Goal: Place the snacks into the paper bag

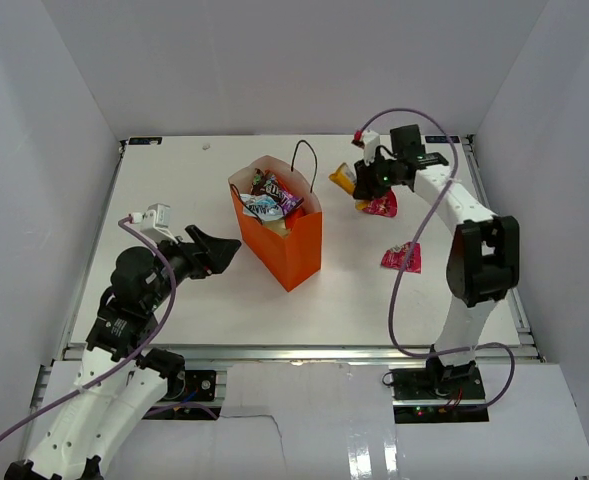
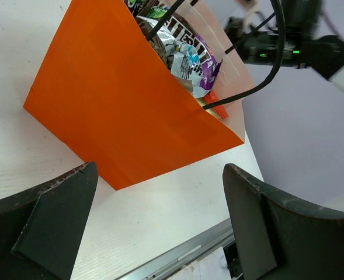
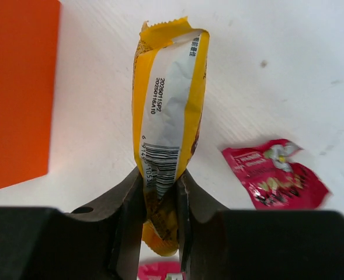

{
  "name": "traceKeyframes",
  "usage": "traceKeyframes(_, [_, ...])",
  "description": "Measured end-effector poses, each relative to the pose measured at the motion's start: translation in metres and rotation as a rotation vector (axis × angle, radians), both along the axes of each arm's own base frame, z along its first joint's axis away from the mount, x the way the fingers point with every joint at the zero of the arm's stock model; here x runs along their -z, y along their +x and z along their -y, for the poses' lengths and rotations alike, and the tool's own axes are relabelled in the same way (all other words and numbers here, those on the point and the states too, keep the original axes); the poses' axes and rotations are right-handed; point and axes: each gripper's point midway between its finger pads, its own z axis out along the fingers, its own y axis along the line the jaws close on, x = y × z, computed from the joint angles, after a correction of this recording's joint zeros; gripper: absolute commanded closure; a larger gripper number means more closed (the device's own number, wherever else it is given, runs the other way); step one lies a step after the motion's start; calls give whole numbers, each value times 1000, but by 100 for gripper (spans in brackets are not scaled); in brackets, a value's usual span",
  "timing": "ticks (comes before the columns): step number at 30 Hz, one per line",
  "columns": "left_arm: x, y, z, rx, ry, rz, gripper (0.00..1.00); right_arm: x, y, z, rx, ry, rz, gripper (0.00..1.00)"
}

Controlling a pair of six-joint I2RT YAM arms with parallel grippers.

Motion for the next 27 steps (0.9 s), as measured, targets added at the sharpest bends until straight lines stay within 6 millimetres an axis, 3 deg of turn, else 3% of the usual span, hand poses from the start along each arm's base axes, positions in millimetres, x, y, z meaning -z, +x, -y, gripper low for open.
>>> traceKeyframes(3, [-2,1,0,4,20,26,2,-70,-15,7,-5,49,142,92])
traceKeyframes(5, [-5,3,0,10,35,48,2,-125,-32,3,-39,96,264,92])
traceKeyframes(8, [-11,5,1,22,54,79,2,-192,-62,-1,-85,158,419,92])
traceKeyframes(12, [-25,8,4,42,70,123,2,-256,-102,-15,-154,220,577,91])
traceKeyframes(14, [-33,8,6,55,74,147,2,-281,-124,-39,-223,261,624,89])
traceKeyframes(17, [-38,7,8,72,76,166,2,-300,-152,-77,-327,320,642,86])
traceKeyframes(20, [-40,4,10,90,70,175,2,-300,-174,-110,-404,354,613,86])
traceKeyframes(23, [-46,-3,9,96,54,195,2,-282,-173,-134,-417,343,562,84])
traceKeyframes(27, [-58,-18,4,88,10,239,2,-241,-154,-158,-380,283,472,80])
